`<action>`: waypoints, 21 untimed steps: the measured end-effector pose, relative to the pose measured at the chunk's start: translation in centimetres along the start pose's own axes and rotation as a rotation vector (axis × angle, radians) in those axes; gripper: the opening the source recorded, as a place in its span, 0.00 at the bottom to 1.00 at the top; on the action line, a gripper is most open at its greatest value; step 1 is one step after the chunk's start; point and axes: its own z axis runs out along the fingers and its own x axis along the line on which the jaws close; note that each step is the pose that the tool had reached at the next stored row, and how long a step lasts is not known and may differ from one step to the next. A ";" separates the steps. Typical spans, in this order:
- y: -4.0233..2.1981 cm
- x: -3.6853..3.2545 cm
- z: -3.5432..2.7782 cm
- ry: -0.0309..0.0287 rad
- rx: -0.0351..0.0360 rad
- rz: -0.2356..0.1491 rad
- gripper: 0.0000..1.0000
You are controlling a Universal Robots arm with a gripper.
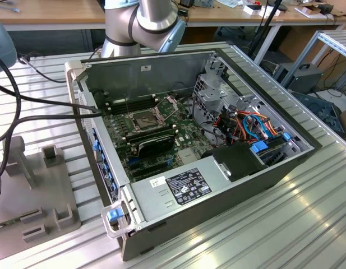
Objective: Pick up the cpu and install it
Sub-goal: 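Pick up the cpu and move it towards the insertion slot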
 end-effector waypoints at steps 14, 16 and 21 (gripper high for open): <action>0.21 0.00 0.61 0.0005 0.0015 -0.028 0.68; 0.21 0.01 0.62 0.0008 0.0021 -0.039 0.68; 0.21 0.02 0.80 0.0008 0.0028 -0.041 0.68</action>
